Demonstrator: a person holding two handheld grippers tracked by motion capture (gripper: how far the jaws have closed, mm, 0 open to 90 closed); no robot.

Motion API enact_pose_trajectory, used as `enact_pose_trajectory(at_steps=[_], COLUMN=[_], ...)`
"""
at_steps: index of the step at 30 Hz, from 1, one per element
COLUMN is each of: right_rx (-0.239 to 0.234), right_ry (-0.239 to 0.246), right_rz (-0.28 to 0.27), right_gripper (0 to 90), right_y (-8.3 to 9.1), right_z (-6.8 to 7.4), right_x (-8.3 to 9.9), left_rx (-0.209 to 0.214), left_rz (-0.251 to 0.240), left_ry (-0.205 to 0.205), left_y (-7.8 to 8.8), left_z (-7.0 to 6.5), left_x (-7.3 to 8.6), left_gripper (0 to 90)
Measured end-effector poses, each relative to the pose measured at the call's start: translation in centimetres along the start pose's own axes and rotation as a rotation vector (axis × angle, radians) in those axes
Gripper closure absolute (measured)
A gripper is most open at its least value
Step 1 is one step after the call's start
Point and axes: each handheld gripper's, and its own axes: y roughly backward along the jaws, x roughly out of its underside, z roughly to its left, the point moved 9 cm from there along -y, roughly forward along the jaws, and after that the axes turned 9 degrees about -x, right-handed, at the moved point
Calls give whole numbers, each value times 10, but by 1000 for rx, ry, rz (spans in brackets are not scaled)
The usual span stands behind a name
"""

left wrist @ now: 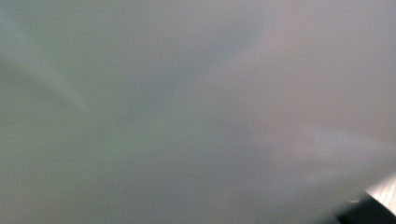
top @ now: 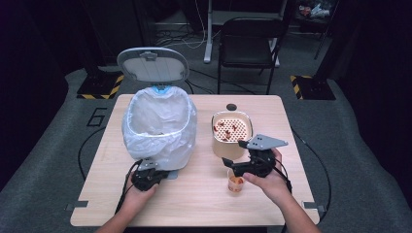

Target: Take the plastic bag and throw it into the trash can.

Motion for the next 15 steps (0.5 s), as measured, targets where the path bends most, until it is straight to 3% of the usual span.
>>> enact_pose_trajectory(at_steps=[1,2,10,15], right_rx=[7,10,63,77], right_ry=[-6,-11,-20,-52], right_rz=[-3,-3,-3,-11], right_gripper=[157,154,144,144], right_y=[2,4,16,21], right_z=[-1,-2,-10,-13], right_x=[5,9,43,63], left_rx=[8,0,2,2], left_rz=[-1,0,0,-1], left_ry=[26,-1,1,2], left_y=[0,0,0,0], left_z=[-3,0,0,0], left_x=[0,0,0,0], left_gripper=[900,900,900,900])
